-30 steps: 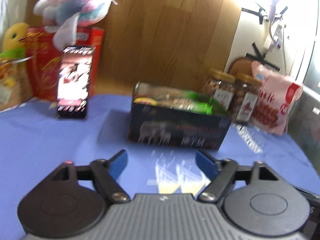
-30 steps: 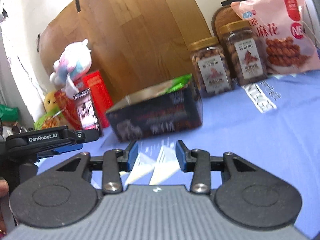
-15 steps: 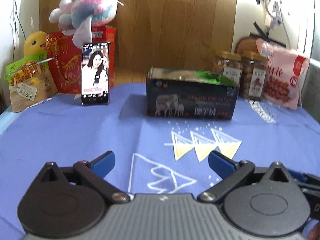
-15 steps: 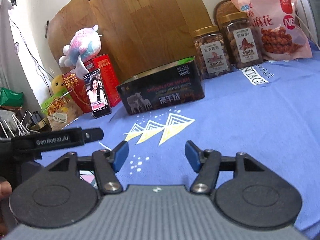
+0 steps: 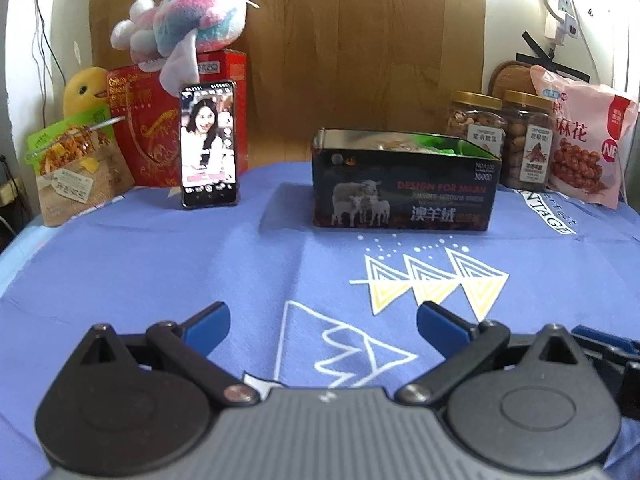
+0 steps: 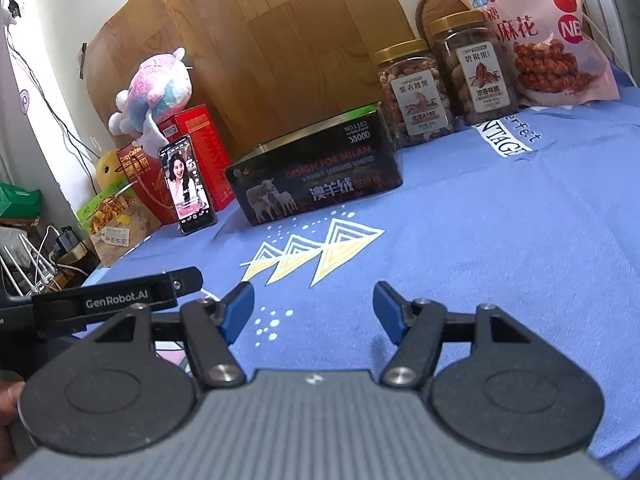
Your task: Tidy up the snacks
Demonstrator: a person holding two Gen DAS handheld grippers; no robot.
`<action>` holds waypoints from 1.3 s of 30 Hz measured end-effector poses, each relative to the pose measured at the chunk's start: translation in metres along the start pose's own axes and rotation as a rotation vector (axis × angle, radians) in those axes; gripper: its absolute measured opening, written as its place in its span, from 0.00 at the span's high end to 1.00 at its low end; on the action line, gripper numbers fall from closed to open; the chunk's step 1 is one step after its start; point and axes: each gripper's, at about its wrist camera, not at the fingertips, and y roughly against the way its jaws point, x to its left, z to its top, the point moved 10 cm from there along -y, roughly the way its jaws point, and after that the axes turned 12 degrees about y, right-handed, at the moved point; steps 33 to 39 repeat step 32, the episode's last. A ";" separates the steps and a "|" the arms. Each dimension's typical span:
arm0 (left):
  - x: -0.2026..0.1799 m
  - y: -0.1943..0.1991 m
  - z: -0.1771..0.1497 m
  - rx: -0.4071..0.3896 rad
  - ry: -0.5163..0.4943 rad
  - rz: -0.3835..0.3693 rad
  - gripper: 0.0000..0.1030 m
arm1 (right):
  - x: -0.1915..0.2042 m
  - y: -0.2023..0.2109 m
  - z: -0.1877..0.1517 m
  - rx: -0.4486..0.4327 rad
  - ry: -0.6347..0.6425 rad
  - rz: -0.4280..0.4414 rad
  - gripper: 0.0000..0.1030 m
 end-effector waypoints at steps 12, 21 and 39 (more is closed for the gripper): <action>-0.002 -0.003 -0.005 0.031 -0.020 0.010 0.00 | 0.001 0.001 0.000 0.001 0.000 -0.001 0.33; -0.004 0.011 0.005 -0.073 -0.071 0.018 0.00 | 0.001 0.001 -0.001 0.002 -0.005 -0.005 0.32; -0.012 0.009 -0.001 -0.060 -0.102 0.003 0.00 | -0.002 0.001 -0.002 0.004 -0.015 -0.005 0.31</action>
